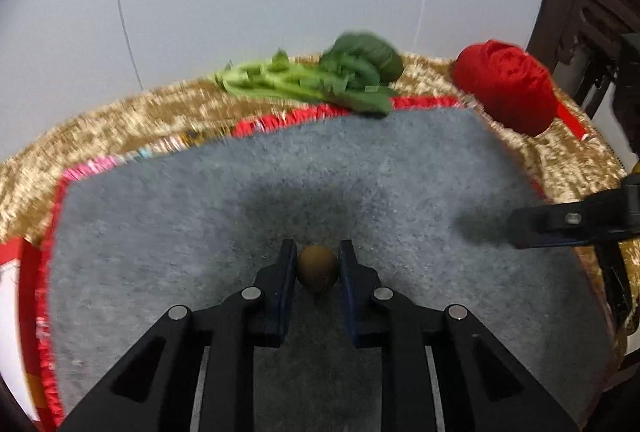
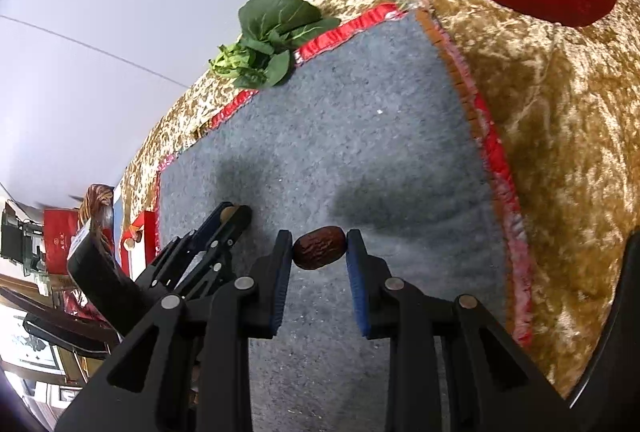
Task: Organize fruits
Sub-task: 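Grasp a red date with the right tool while the left tool grasps a brown fruit, then carry the red date and brown fruit over the white tray and release both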
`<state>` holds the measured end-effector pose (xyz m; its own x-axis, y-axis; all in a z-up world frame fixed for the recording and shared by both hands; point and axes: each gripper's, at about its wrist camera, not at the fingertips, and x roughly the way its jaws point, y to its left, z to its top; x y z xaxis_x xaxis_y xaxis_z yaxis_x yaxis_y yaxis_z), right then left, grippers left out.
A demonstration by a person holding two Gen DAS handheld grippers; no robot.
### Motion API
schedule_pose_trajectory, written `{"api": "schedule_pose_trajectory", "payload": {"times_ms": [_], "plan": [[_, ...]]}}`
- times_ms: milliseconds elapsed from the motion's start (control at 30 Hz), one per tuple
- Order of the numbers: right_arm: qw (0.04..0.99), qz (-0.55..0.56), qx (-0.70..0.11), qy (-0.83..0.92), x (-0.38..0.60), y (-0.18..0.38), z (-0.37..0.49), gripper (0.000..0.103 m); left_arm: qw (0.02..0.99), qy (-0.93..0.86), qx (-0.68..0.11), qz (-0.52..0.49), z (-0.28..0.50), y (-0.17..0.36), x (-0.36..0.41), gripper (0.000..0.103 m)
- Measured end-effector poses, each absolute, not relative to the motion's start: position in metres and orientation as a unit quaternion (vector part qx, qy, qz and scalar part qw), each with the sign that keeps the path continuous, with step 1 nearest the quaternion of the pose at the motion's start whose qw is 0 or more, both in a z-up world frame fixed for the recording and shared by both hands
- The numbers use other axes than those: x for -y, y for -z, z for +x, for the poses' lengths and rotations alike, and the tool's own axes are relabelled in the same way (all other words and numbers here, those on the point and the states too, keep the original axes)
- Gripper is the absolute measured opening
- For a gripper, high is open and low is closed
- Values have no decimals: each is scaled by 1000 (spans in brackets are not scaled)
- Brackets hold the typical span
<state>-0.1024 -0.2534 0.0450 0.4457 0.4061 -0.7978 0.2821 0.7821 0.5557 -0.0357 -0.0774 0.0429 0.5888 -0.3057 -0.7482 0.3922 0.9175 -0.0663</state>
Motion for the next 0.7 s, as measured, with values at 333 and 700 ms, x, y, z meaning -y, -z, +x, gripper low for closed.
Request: {"api": "schedule_pose_trajectory", "payload": {"times_ms": [333, 700], "plan": [[800, 323, -495, -104, 190, -73, -88, 29, 931, 80, -344, 90, -109, -109, 1, 20], [821, 284, -454, -198, 70, -112, -87, 29, 951, -21, -303, 60, -157, -141, -83, 20]]}}
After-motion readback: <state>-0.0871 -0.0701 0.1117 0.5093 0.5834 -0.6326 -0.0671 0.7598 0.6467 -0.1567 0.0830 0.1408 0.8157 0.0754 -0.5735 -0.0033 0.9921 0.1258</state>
